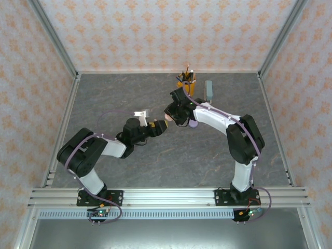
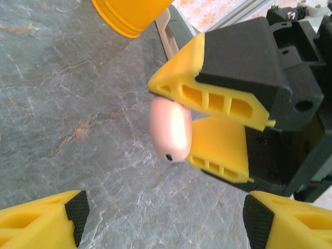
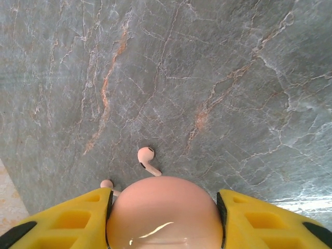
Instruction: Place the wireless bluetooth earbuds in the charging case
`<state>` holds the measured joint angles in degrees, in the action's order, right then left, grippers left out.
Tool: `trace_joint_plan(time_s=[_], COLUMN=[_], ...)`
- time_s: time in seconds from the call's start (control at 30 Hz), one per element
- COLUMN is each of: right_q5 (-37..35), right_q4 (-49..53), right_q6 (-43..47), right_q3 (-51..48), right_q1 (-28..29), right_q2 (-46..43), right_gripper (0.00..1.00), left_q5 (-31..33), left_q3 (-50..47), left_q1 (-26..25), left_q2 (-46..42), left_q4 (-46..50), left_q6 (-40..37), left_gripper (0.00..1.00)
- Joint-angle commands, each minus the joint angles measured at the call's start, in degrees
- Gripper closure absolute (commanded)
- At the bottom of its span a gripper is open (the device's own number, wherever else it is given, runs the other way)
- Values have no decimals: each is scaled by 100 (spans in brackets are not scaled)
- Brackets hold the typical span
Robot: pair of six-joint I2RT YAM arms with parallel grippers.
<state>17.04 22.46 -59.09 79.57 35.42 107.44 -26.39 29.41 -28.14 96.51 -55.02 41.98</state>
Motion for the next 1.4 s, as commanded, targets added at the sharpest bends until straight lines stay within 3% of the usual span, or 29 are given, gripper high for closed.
trace_joint_plan(time_s=[0.0,0.87,1.37], right_q5=[63,168,186], right_q4=[-126,-242,-278], right_q6=[-107,-119,-116], right_q3=[156,-37,-91], right_q1=[-26,-25,-26], right_q2=[14,-162,-205], right_gripper=[53,54,54], left_q5=[85,111,116], left_q3=[261,871,992], left_q1=[-95,-122,-122], left_q2=[115,729,834], left_q4=[-472,-571,-553], left_q6=[-23,56,91], left_gripper=[21,42,64])
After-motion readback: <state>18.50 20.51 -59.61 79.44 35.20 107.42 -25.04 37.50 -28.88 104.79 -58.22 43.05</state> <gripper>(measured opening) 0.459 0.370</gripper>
